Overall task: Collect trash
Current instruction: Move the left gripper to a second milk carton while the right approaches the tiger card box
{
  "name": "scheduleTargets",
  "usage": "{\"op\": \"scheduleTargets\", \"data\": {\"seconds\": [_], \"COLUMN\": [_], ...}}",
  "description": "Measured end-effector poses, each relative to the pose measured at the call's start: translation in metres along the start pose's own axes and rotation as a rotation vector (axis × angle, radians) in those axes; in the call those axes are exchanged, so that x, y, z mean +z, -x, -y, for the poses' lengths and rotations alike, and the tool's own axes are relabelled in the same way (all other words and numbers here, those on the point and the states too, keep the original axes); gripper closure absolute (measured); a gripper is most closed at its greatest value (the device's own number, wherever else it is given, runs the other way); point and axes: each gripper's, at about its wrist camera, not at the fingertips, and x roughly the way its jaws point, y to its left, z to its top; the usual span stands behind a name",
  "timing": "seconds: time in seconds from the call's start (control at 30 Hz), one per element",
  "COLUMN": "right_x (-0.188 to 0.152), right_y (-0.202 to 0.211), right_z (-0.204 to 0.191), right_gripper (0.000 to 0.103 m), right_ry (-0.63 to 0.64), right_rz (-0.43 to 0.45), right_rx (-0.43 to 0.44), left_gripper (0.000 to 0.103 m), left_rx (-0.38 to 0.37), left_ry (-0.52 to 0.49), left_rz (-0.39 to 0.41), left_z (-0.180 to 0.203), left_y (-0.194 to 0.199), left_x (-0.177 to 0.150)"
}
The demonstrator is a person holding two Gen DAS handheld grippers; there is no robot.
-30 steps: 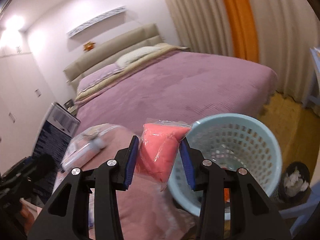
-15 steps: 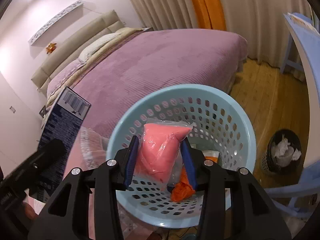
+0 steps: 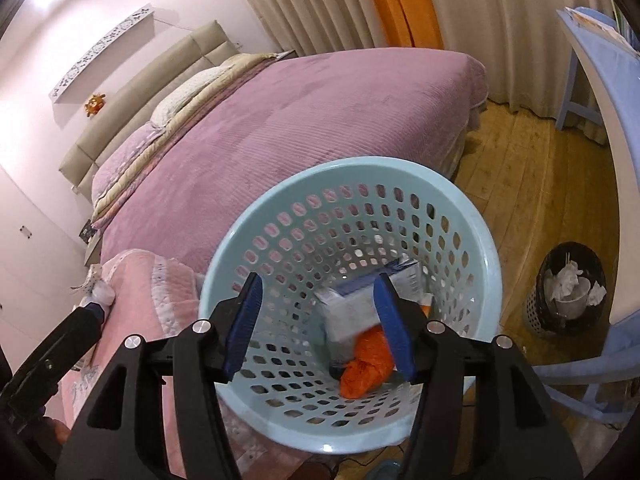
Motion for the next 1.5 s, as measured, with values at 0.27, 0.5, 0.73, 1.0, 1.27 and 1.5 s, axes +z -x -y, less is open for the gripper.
{"op": "scheduleTargets", "data": {"seconds": [0.27, 0.5, 0.73, 1.0, 1.27, 1.5], "right_x": [-0.006, -0.018, -0.036, -0.079, -0.155, -0.196], "right_y": [0.024, 0.046, 0.059, 0.058, 0.030, 0.006], "right_z": [-0.036, -0.079, -0.130, -0.190, -0.244, -0.265], "right_gripper": [0.048, 0.048, 0.048, 0.040, 0.030, 0.030], "right_ry": [0.067, 0.154, 0.254, 0.385, 0.532, 0.572], "right_rz": [0.033, 0.058, 0.053, 0.002, -0.167, -0.262], "right_rx": [0.049, 0.109, 0.185, 0.261, 0.330, 0.326], "left_gripper": [0.031, 0.031, 0.031, 0.031, 0.031, 0.020], "left_rx": [0.004, 0.034, 0.122, 0.209, 0.333, 0.447], "left_ry": [0.022, 0.054, 0.118, 0.245, 0.323, 0.298], "left_rz": [0.100, 0.187, 0.249, 0.264, 0.253, 0.211], "left_z": [-0.007, -0.029, -0.078, -0.144, -0.199, -0.242], "left_y": [0.058, 0.110, 0.161, 0.202, 0.225, 0.219], "left_x": [-0.005, -0.012, -0.024, -0.063, -0.093, -0.095]}}
